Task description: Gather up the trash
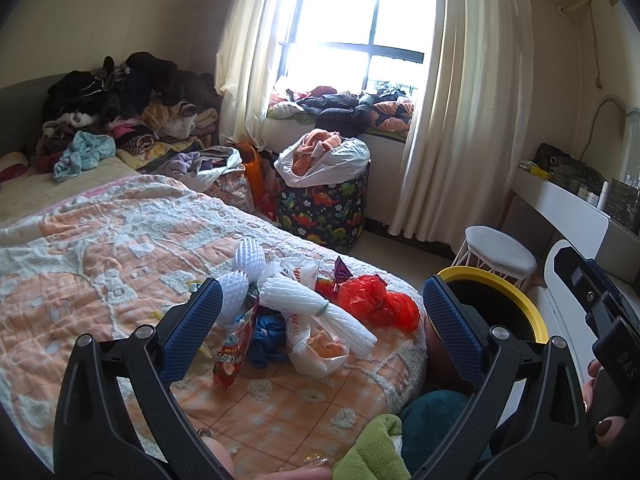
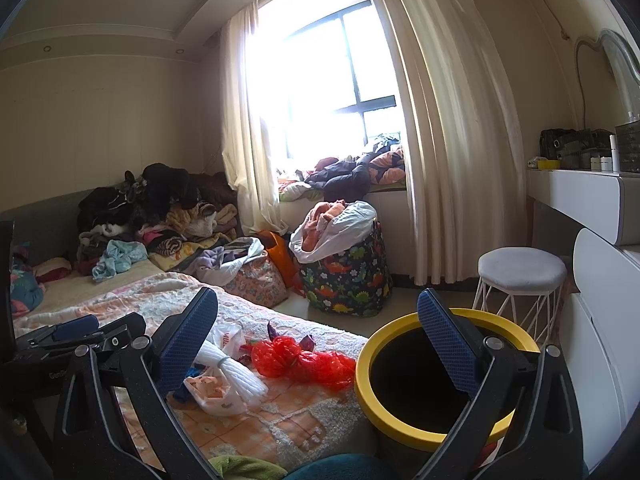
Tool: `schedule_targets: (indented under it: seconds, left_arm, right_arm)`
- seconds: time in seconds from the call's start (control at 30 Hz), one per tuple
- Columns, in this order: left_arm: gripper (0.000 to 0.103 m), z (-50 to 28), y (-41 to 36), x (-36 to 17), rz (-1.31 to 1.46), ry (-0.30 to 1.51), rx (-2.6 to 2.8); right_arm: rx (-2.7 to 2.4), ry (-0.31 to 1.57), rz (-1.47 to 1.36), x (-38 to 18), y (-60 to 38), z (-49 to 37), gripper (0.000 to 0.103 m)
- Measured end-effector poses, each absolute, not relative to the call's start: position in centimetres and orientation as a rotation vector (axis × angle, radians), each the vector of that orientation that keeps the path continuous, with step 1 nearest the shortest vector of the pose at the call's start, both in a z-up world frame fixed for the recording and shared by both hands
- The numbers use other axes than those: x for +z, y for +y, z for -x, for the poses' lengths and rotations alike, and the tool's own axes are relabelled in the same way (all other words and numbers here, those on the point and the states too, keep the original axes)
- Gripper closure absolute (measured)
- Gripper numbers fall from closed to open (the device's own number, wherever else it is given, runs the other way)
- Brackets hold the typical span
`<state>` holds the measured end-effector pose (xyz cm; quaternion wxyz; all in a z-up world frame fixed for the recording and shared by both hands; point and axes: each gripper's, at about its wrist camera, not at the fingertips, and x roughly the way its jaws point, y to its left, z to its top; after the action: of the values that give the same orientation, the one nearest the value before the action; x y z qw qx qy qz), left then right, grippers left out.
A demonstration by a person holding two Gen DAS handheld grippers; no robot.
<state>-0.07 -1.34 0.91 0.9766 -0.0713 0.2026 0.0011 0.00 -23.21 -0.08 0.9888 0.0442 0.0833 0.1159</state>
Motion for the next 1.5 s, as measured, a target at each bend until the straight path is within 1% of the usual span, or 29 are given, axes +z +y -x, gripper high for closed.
schedule_targets:
  seconds: [0.2, 0.33, 0.77, 1.17, 1.43, 1.5]
  left_arm:
    - [0.011, 0.1, -1.5, 0.3, 0.151, 0.412, -0.008]
    - [0.011, -0.3, -0.6, -0.7, 0.185, 0.431, 0.008]
    - [0.011, -1.0, 5.2, -1.3, 0.29, 0.437, 0.111]
    - [0.011, -2.7, 10.5, -2.1, 0.36, 0.456, 0.119]
    - [0.011, -6.3, 10.4, -3.2, 0.296, 0.55, 0.072]
    - [0.011, -7.3, 10.2, -3.8, 0.289, 0.583, 0.055]
  right_arm:
    - [0.235, 0.174, -0.087, -0.2, -23.5, 0.0, 0.006]
    - [0.268, 0.212, -0.077, -0.6, -23.5, -1.0, 0.006]
    - [0.425, 0.361, -0.037, -1.2, -19.3, -4.2, 0.006]
    - [0.592, 0.457, 0.053, -1.8, -14.0, -8.0, 0.006]
    - [0.607, 0.571, 0.111, -3.6, -12.4, -11.6, 0.007]
    - [0.599, 0.612, 0.121, -4.2, -12.3, -12.5, 0.009]
